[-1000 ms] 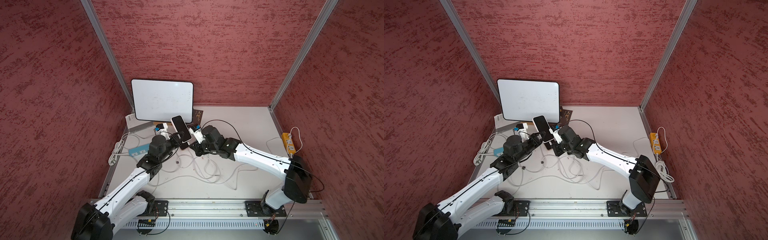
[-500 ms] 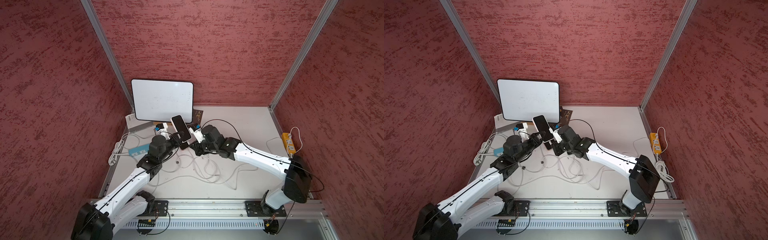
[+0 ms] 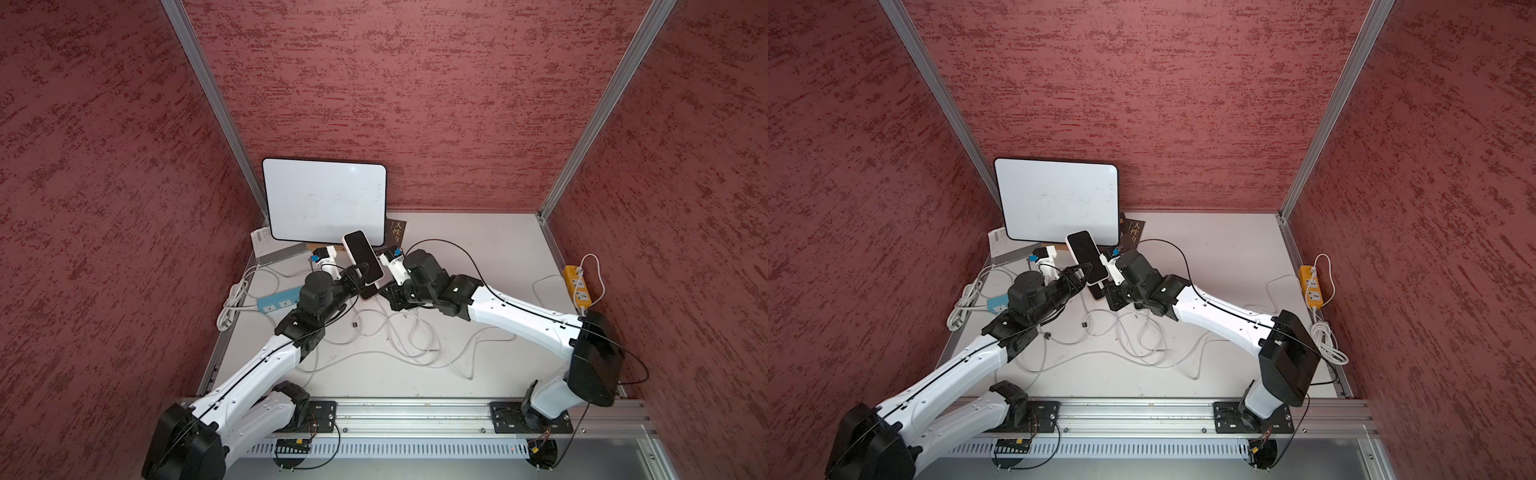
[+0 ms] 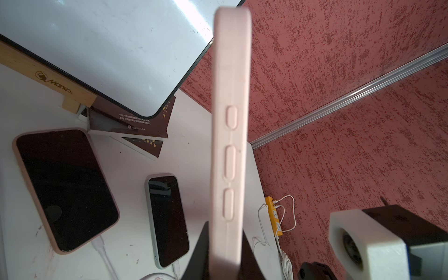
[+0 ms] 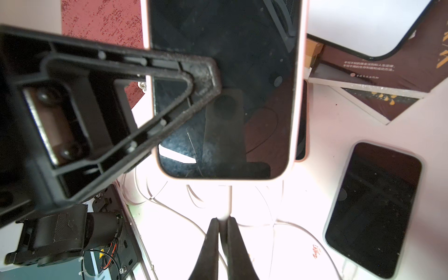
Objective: Plug the charging cable into the phone
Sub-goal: Insert the charging cable into the phone.
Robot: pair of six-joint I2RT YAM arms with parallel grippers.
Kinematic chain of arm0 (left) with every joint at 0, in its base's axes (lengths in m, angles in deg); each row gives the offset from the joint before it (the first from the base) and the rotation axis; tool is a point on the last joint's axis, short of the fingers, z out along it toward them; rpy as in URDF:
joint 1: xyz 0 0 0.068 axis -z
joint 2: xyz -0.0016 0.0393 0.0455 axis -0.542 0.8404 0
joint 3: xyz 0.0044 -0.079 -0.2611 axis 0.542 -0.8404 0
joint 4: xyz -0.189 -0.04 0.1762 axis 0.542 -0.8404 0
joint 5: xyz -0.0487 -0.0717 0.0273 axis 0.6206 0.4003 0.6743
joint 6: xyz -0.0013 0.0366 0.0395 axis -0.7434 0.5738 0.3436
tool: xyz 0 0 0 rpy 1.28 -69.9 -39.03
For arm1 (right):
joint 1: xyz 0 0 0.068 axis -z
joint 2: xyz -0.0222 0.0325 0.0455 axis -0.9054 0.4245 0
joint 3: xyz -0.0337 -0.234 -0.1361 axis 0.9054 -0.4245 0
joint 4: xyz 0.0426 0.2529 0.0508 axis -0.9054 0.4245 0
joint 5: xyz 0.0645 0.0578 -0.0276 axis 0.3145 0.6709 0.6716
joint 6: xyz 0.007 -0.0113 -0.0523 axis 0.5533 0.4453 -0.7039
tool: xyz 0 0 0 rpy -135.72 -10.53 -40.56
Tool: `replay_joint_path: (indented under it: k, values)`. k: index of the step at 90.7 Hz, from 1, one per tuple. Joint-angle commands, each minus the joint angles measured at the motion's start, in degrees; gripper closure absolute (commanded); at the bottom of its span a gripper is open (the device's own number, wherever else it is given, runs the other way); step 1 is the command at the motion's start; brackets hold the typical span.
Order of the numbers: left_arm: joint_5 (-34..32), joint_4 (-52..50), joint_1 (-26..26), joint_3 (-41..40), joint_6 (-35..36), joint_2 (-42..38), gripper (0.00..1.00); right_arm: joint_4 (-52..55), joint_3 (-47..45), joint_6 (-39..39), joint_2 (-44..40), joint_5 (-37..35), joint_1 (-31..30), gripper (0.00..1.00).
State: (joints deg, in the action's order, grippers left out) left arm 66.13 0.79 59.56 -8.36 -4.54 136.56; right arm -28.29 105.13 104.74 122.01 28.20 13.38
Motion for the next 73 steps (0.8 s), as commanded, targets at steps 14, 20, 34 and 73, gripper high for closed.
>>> replay_joint_path:
  k: [14,20,34,73]
  values:
    - [0.89,2.38,1.29,-1.01,1.27,0.89,1.00,-7.04,2.81,0.74,-1.13,-0.41,0.70,1.00]
    - [0.95,2.33,1.37,-1.09,1.39,0.81,1.00,-7.10,3.12,0.68,-0.94,-0.42,0.71,1.00]
    - [0.93,2.28,1.38,-1.09,1.49,1.10,1.00,-7.55,3.62,0.90,-0.94,-0.53,0.79,1.00]
    - [1.21,2.20,1.65,-1.34,1.84,1.34,1.00,-8.83,5.15,2.80,0.03,0.90,2.11,1.00]
